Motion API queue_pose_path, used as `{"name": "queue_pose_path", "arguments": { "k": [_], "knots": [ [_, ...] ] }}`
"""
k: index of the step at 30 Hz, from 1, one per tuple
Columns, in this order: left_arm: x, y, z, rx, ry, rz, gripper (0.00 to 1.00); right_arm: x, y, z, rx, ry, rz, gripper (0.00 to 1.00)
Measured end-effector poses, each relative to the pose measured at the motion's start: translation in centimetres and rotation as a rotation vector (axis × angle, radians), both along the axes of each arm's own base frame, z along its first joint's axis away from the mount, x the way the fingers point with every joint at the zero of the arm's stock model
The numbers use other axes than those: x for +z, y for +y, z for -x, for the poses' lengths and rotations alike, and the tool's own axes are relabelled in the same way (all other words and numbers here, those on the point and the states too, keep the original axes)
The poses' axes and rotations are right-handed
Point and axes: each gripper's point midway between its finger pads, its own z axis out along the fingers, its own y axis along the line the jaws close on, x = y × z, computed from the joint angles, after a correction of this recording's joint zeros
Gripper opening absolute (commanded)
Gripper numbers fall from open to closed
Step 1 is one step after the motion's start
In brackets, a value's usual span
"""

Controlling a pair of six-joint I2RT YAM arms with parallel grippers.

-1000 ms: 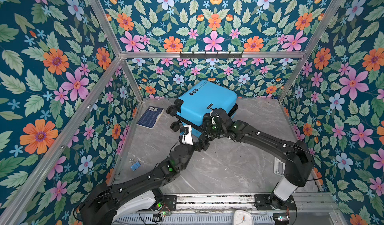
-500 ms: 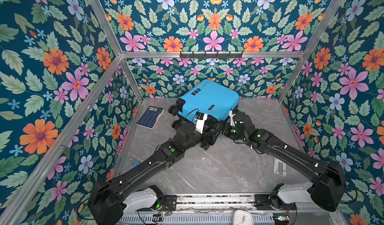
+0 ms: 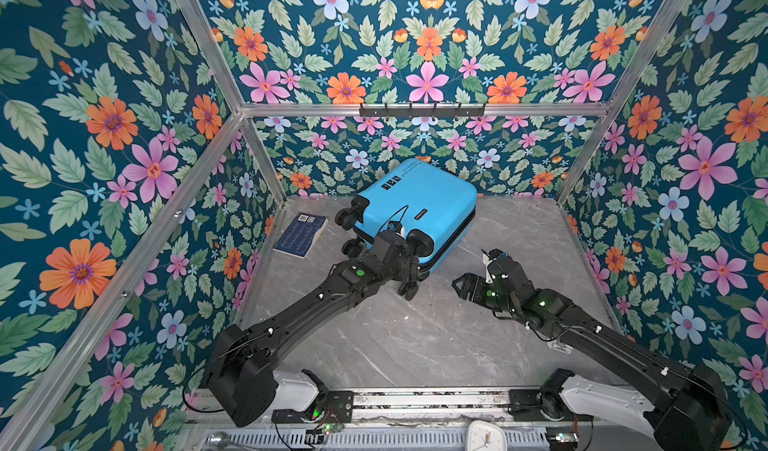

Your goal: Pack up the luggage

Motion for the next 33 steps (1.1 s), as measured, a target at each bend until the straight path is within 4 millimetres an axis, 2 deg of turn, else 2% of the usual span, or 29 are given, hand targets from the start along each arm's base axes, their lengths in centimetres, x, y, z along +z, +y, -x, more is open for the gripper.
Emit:
{"name": "queue_pose_path", "arguments": {
  "k": [3, 10, 17, 23, 33],
  "knots": [
    [-0.3, -0.2, 0.1, -0.008, 0.013, -0.003, 0.85, -0.9, -0.2, 0.3, 0.005, 0.017, 0.012, 0.87],
    [-0.9, -1.2, 0.1, -0.043, 0.046, 0.013, 0.81, -1.6, -0.1, 0.2, 0.003, 0.021, 0.014, 0.86],
    [1.3, -1.8, 0.8, -0.080, 0.028, 0.077, 0.83, -2.2, 0.0, 0.2, -0.004, 0.032, 0.011, 0.86],
    [2.5, -1.2, 0.2, -0.083, -0.003, 0.000, 0.85, -2.1, 0.1, 0.2, -0.002, 0.033, 0.006, 0.88],
    [-0.9, -1.6, 0.0, -0.156, 0.084, -0.158, 0.83, -2.3, 0.2, 0.1, -0.002, 0.033, 0.000, 0.89]
  ]
}}
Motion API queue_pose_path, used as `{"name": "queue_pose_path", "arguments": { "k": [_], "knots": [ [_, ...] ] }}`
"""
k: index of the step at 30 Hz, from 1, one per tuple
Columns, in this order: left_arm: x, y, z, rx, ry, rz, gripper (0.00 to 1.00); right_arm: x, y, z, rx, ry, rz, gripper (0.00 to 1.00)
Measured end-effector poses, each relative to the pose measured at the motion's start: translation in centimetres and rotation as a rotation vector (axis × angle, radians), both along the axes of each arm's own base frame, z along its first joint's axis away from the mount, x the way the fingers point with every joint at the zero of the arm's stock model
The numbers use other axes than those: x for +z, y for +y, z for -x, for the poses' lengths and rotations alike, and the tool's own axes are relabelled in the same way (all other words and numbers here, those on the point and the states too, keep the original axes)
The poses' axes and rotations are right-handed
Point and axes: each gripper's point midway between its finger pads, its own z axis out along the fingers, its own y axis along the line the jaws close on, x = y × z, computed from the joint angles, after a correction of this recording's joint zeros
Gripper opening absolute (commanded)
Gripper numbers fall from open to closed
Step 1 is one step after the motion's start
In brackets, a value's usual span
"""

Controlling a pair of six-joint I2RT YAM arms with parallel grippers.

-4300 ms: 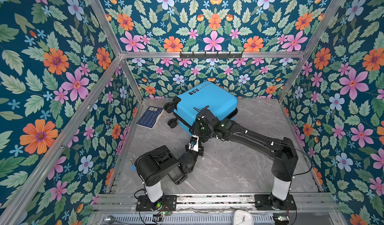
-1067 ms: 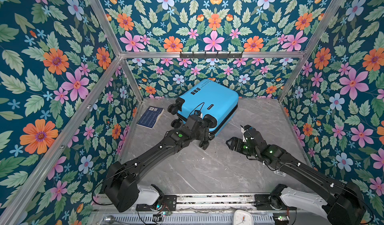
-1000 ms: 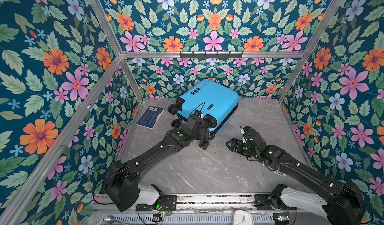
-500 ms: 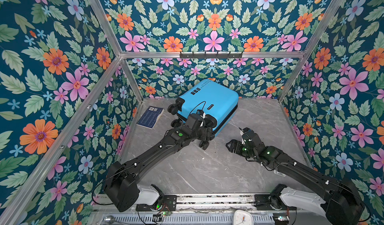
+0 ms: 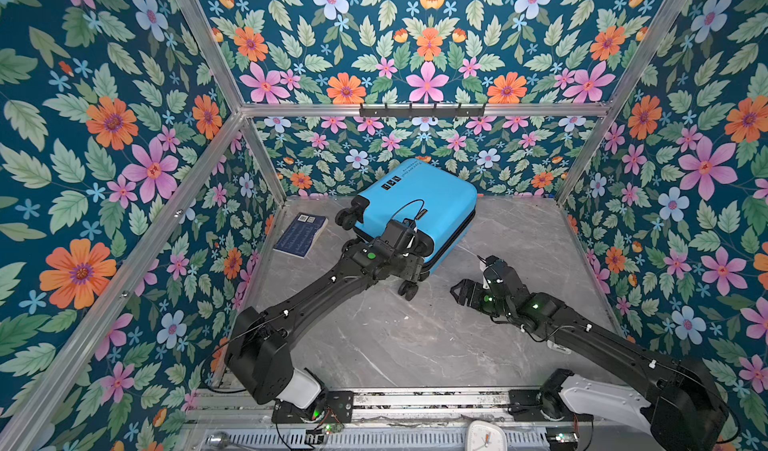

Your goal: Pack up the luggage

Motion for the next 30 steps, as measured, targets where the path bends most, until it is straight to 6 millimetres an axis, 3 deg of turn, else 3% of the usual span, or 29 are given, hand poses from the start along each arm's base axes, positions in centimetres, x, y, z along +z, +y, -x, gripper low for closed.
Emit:
{"name": "queue_pose_path", "arguments": {
  "k": [4, 10, 15, 17, 20, 25, 30],
  "knots": [
    [-0.6, -0.8, 0.1, -0.024, 0.012, -0.024, 0.79, 0.0, 0.0, 0.0, 0.000, -0.002, -0.002, 0.88],
    [-0.9, -1.7, -0.2, -0.037, -0.003, -0.049, 0.65, -0.4, 0.2, -0.1, 0.002, 0.008, 0.002, 0.74],
    [-1.6, -1.8, -0.4, -0.042, -0.002, -0.073, 0.29, -1.1, 0.7, -0.2, 0.019, 0.032, 0.002, 0.60],
    [-1.7, -2.1, -0.4, -0.050, 0.000, -0.067, 0.18, -1.2, 1.4, -0.5, 0.036, 0.022, -0.011, 0.60],
    [-1.4, -2.4, -0.2, -0.052, 0.006, -0.048, 0.00, -1.2, 2.8, -0.7, 0.087, -0.016, -0.024, 0.67],
    [-0.3, -3.0, 0.0, -0.055, 0.019, -0.003, 0.00, -1.6, 4.4, -1.0, 0.165, -0.140, -0.056, 0.69],
    [2.4, -3.8, -0.4, -0.044, -0.007, 0.067, 0.00, -1.5, 5.7, -1.5, 0.214, -0.247, -0.129, 0.66]
  ]
}}
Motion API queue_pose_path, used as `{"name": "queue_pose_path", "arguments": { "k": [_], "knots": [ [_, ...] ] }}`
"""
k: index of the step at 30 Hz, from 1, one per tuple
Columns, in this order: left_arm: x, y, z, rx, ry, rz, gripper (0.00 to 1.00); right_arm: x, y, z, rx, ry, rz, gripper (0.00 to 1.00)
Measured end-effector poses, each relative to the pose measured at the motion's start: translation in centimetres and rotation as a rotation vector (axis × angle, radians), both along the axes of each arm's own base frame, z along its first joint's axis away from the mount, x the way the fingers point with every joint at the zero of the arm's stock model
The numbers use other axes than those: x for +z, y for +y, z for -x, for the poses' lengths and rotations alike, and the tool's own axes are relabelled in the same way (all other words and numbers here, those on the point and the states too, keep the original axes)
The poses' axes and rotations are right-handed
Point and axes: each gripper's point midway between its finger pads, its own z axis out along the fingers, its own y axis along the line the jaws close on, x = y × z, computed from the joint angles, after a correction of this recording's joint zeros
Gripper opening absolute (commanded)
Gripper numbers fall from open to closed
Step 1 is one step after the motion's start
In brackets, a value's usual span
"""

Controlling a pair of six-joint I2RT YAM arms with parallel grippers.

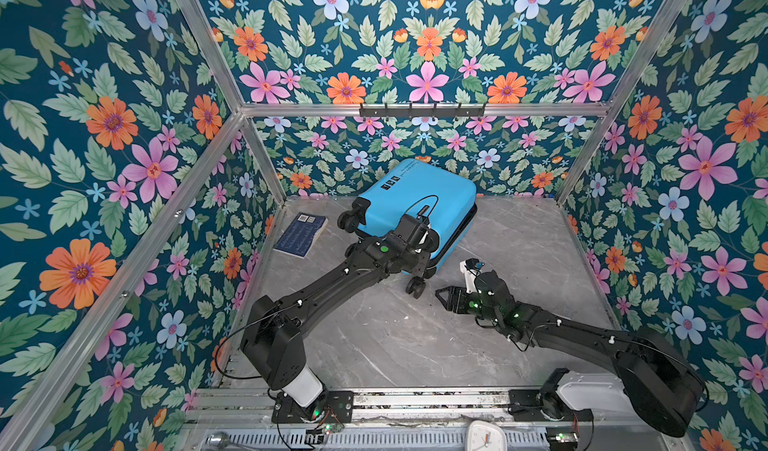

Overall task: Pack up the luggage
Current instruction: 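Reach the right gripper to the zipper pull by the wheel and pinch it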

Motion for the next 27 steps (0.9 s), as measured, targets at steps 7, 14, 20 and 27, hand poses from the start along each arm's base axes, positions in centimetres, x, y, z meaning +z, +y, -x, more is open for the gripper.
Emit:
{"name": "queue_pose_path", "arguments": {
  "k": [7, 14, 20, 27],
  "knots": [
    [2.8, -1.0, -0.1, -0.001, -0.018, 0.071, 0.00, 3.2, 2.5, -0.7, 0.079, -0.139, -0.164, 0.67],
    [4.0, -1.9, 0.3, -0.020, -0.023, 0.100, 0.00, 6.0, 2.2, -2.2, 0.053, -0.238, -0.260, 0.59],
    [4.4, -2.5, 0.8, -0.041, -0.025, 0.111, 0.00, 6.5, 1.2, -4.2, 0.007, -0.241, -0.330, 0.53],
    [4.7, -2.7, 0.9, -0.044, -0.030, 0.114, 0.00, 7.1, 2.4, -4.1, 0.063, -0.243, -0.409, 0.54]
  ]
}}
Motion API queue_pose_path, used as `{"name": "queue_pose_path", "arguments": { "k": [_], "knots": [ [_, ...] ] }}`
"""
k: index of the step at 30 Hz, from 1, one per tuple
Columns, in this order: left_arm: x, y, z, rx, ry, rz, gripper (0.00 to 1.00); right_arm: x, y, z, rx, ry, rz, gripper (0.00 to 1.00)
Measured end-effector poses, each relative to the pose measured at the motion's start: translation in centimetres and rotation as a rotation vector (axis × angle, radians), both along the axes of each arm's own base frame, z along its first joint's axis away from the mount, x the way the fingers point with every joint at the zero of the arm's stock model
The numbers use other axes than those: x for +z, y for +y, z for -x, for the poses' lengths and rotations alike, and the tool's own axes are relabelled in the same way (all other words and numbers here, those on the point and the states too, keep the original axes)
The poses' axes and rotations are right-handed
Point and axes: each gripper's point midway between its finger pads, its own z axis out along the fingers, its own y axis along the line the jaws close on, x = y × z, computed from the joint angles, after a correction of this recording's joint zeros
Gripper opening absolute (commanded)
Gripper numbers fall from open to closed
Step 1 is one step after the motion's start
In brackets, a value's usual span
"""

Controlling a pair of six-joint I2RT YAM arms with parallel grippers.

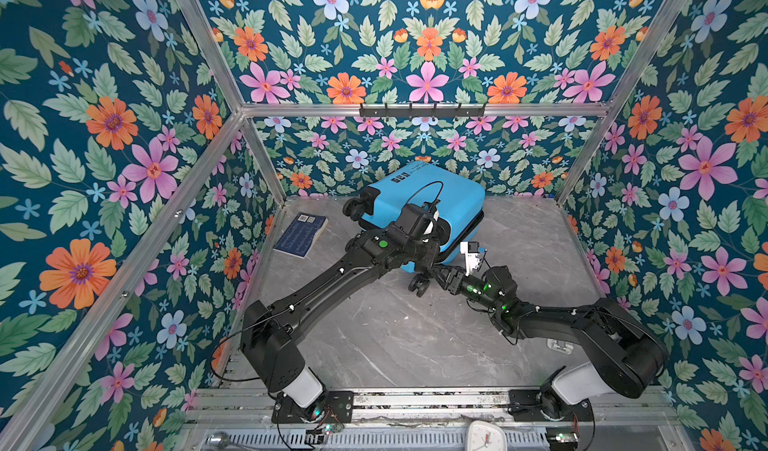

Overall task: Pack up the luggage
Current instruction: 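Reach the right gripper to the zipper pull by the wheel and pinch it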

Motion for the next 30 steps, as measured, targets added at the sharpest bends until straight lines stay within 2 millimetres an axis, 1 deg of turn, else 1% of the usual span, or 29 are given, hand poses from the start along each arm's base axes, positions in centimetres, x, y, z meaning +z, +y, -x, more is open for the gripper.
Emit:
{"name": "queue_pose_path", "arguments": {
  "k": [7, 10, 15, 20, 21, 26, 30],
  "knots": [
    [0.0, -0.1, 0.1, 0.003, 0.004, 0.003, 0.00, 0.1, 0.6, -0.1, 0.031, 0.005, -0.087, 0.55],
    [0.0, -0.2, 0.2, 0.004, 0.004, 0.004, 0.00, 0.2, 0.9, -0.3, 0.040, 0.020, -0.114, 0.53],
    [0.1, -0.3, 0.1, 0.008, -0.005, 0.007, 0.00, 0.4, 1.1, -0.4, 0.045, 0.036, -0.133, 0.45],
    [0.1, -0.5, 0.0, 0.010, -0.012, 0.012, 0.00, 0.8, 1.1, -0.4, 0.048, 0.034, -0.141, 0.34],
    [-0.1, -0.4, 0.1, 0.009, -0.009, 0.009, 0.00, 1.1, 1.1, -0.3, 0.049, 0.027, -0.148, 0.33],
    [-0.3, -0.4, 0.1, 0.010, -0.007, 0.006, 0.00, 0.8, 1.1, -0.4, 0.047, 0.035, -0.149, 0.28],
    [-0.3, -0.4, 0.1, 0.009, -0.006, 0.005, 0.00, 0.8, 1.1, -0.4, 0.047, 0.042, -0.151, 0.22]
  ]
}}
